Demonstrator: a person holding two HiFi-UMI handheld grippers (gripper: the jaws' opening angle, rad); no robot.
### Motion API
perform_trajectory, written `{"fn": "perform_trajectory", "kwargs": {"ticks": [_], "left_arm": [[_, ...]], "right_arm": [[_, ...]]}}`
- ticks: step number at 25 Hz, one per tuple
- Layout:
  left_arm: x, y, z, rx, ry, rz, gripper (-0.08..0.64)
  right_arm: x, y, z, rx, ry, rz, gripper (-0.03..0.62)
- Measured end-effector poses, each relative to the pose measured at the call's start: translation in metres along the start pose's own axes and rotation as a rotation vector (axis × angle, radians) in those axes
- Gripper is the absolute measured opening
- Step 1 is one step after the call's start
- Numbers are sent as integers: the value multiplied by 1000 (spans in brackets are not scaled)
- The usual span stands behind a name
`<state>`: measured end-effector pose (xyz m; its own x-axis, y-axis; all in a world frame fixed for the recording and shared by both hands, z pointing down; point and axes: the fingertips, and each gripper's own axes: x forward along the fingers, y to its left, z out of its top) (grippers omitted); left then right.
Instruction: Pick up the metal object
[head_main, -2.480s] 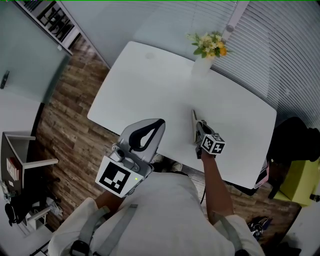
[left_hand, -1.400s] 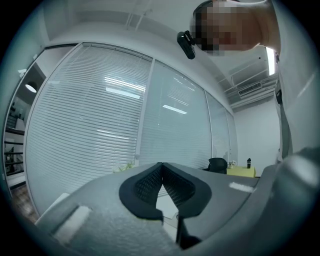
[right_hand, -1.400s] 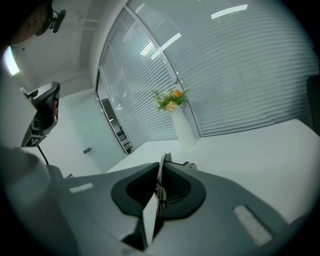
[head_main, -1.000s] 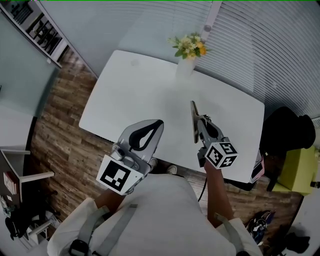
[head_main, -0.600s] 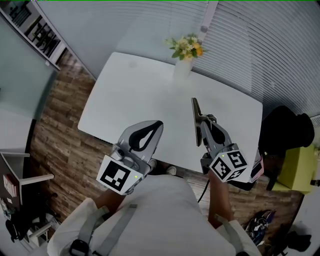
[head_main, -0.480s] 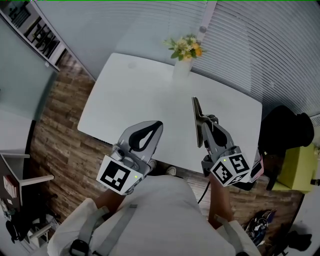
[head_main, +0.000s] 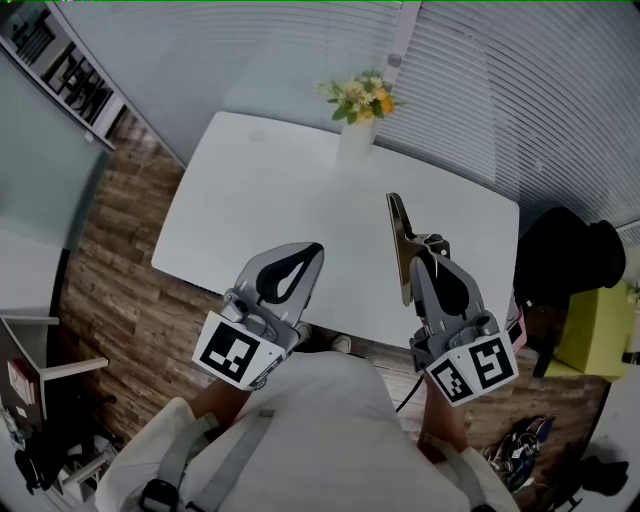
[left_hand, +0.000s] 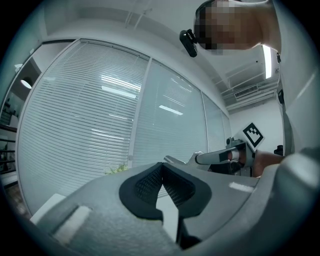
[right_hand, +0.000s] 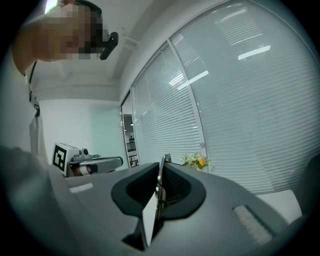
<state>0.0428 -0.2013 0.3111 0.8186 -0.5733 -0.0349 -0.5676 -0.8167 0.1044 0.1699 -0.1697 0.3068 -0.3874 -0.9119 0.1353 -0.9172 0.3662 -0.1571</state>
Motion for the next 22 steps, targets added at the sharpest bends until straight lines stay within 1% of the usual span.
{"fn": "perform_trajectory", "kwargs": {"ticks": [10, 22], "left_arm": [[7, -1, 3, -3, -12, -8, -2], [9, -4, 10, 5, -19, -18, -2]], "right_arm": [[-20, 9, 30, -81, -38, -26, 21], [-25, 11, 36, -120, -45, -38, 21]]}}
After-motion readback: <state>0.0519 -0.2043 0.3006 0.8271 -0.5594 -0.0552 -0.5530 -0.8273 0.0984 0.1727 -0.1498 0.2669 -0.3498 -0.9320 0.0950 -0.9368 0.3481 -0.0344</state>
